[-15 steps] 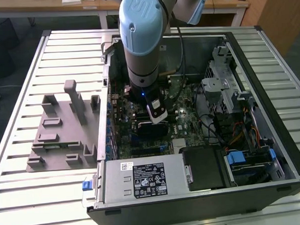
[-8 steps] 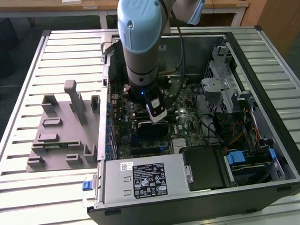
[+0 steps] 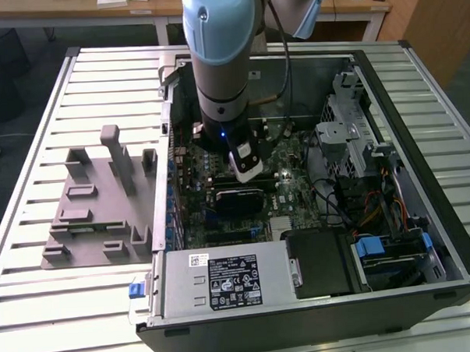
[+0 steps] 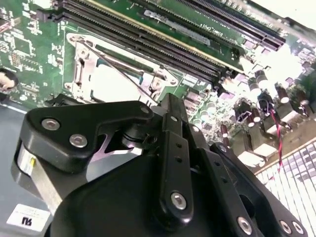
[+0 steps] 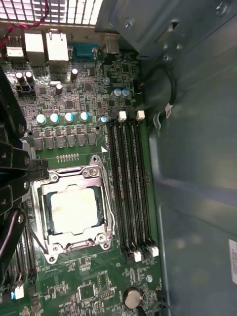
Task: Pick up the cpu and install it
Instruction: 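Install the second cpu locking lever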
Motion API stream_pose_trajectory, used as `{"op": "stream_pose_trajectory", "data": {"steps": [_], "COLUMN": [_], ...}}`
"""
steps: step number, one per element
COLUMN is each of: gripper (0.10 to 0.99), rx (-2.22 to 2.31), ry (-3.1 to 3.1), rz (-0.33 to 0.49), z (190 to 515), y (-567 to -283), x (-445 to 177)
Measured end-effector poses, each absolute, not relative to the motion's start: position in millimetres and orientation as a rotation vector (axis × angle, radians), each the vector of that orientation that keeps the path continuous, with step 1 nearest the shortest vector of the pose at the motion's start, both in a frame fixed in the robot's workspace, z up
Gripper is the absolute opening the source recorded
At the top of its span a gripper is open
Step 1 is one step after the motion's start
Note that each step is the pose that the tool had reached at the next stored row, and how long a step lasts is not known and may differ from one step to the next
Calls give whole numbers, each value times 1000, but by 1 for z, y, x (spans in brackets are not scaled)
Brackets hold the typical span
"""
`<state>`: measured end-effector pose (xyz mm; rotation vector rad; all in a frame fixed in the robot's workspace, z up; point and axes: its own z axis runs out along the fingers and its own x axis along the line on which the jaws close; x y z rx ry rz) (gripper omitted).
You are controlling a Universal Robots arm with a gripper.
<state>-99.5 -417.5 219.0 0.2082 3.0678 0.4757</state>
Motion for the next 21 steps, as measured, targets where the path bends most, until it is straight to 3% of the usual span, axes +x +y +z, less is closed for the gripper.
{"op": "stream_pose_trajectory", "data": {"steps": [15, 21], "gripper": [106, 106], "rx": [208, 216], "ry": [3072, 3079], "rz": [429, 332], "z": [245, 245], "y": [-417, -418], "x": [-98, -93]}}
